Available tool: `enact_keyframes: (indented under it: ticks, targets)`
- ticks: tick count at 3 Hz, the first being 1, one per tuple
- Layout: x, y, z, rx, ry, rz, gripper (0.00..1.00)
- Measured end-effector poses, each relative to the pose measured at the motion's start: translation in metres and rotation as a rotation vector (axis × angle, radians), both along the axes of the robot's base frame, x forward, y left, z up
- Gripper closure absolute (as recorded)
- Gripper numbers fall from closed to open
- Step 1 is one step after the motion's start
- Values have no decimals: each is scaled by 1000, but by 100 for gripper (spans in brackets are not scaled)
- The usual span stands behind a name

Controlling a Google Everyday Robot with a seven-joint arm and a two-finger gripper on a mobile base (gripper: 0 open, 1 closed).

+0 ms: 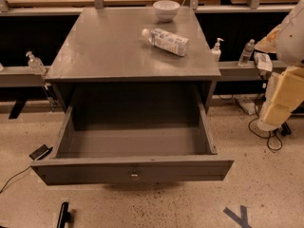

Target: Place blue plastic bottle into top drawer

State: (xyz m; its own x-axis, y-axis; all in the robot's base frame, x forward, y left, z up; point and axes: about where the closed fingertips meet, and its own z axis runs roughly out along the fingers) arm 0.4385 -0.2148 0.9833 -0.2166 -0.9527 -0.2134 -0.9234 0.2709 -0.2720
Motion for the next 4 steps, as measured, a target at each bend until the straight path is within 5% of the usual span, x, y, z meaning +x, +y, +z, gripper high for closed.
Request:
enact_keyframes:
  ticks: [2, 4]
  targets:
    - [35, 11, -1, 42, -32, -3, 0]
    - [142, 59, 29, 152, -154, -12, 0]
